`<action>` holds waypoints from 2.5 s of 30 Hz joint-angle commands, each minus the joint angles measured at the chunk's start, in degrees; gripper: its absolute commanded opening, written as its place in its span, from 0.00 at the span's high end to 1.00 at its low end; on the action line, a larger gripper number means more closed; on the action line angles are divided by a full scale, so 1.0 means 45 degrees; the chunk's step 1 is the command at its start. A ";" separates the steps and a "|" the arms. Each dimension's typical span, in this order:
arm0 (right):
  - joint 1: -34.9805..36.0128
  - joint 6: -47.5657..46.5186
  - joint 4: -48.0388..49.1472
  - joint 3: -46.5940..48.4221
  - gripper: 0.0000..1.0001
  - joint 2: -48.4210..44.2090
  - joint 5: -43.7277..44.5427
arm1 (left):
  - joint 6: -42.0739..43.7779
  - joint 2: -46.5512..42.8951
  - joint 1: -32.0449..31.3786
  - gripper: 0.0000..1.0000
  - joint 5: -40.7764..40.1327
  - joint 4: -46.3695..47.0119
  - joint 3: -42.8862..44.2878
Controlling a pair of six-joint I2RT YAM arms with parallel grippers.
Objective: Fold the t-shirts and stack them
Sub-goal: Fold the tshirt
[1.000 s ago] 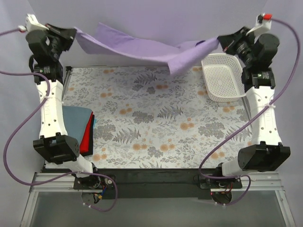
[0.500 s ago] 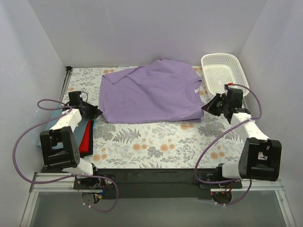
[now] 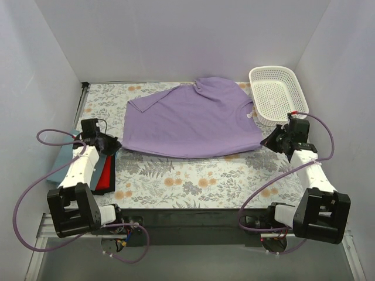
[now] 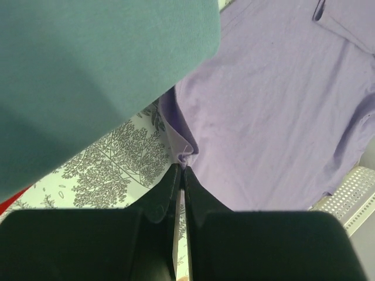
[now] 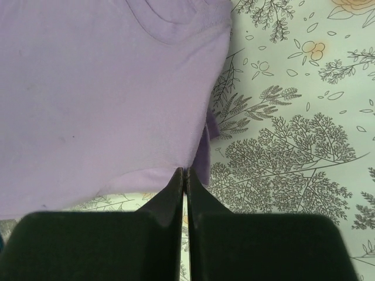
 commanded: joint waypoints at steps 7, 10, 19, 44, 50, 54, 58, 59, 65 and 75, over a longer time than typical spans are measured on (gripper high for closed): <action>-0.0095 -0.0733 -0.1605 -0.0030 0.99 -0.2093 0.0334 | -0.0088 -0.2425 0.0030 1.00 -0.1219 -0.1883 -0.1257; -0.0095 -0.0791 -0.1897 -0.0479 0.99 -0.2775 0.0197 | -0.0186 -0.2970 0.0030 1.00 -0.2196 -0.2215 -0.2040; -0.0095 -0.0812 -0.1158 -0.0444 0.99 -0.1454 0.0353 | -0.0205 -0.1198 0.0030 1.00 -0.2628 -0.1552 -0.0970; -0.0095 -0.0284 -0.0121 0.4517 0.99 0.4955 -0.0057 | -0.0791 0.5483 -0.0966 1.00 -0.2861 -0.1375 0.4870; -0.0095 -0.0245 -0.0121 0.5026 0.99 0.5561 -0.0155 | -0.0791 0.5933 -0.0985 1.00 -0.2861 -0.1493 0.5320; -0.0095 -0.0245 -0.0043 0.5261 0.99 0.5933 -0.0194 | -0.0791 0.6187 -0.1005 1.00 -0.2978 -0.1590 0.5497; -0.0095 -0.0245 0.0093 0.5397 0.99 0.6303 -0.0272 | -0.0869 0.6304 -0.0986 1.00 -0.3018 -0.1571 0.5419; -0.0095 -0.0245 0.0132 0.5398 0.99 0.6362 -0.0272 | -0.0869 0.6343 -0.0986 1.00 -0.3037 -0.1571 0.5419; -0.0095 -0.0225 0.0250 0.5768 0.99 0.6558 -0.0428 | -0.0850 0.6343 -0.1005 1.00 -0.3213 -0.1649 0.5633; -0.0095 -0.0069 0.0484 0.6315 0.99 0.7222 -0.0721 | -0.0830 0.6695 -0.0986 1.00 -0.3096 -0.1552 0.5731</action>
